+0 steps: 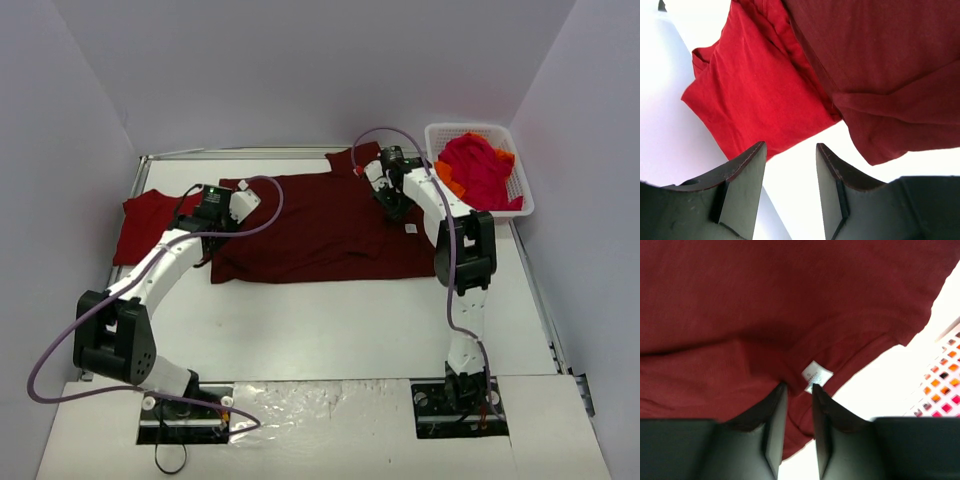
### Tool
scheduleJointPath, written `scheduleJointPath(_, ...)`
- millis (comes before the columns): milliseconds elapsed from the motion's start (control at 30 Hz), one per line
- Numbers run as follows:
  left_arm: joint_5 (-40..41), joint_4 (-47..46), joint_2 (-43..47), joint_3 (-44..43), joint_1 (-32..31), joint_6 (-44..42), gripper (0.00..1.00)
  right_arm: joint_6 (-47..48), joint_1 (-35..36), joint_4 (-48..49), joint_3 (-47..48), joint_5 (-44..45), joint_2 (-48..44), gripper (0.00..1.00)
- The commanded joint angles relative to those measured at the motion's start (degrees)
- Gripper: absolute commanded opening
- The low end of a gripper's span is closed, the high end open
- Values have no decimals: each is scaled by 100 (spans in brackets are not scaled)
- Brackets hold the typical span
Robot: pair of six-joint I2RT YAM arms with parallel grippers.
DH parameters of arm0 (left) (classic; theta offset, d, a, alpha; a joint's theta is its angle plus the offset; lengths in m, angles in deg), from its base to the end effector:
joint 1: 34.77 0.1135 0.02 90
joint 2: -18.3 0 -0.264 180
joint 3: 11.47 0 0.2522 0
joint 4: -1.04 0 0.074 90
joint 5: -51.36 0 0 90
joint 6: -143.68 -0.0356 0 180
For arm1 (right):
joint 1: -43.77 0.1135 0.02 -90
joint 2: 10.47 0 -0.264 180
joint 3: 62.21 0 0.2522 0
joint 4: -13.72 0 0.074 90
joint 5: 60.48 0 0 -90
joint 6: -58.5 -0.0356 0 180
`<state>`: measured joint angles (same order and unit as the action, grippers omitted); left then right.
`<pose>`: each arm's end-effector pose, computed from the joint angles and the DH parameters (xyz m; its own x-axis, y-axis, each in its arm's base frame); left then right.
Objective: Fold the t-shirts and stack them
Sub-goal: Fold the flattened tshirt in 1/3 of the way
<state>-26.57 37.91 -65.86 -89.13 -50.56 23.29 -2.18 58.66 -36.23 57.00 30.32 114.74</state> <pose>0.3127 -0.0807 0.2729 -0.5094 0.6581 -0.5544 0.4376 0.7529 0.4916 0.4683 0.1240 0.2120 -0.5760 -0.6598 -0.4825 -0.6095 0.7400 -0.2843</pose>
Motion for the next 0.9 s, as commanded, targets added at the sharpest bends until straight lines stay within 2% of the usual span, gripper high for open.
scheduleJointPath(0,-12,246,373,44,-38,279,43,-119,-74,-82,441,263,231,26)
scheduleJointPath(267,-118,448,708,211,-21,367,44,-462,-136,506,547,360,-189,33)
scheduleJointPath(400,-118,501,901,343,-3,402,45,-393,-154,490,83,88,-820,24)
scheduleJointPath(533,-267,466,989,474,85,508,48,-305,-136,446,-796,-360,-1349,13)
scheduleJointPath(600,-363,457,981,492,129,595,49,-295,-127,428,-1315,-694,-1638,15)
scheduleJointPath(667,-434,422,972,545,199,640,50,-199,-49,384,-1744,-957,-1806,23)
scheduleJointPath(733,-452,404,928,563,226,692,49,-138,4,367,-1939,-1072,-1965,30)
scheduleJointPath(867,-496,413,858,545,261,745,49,-58,215,314,-2195,-1196,-2018,34)
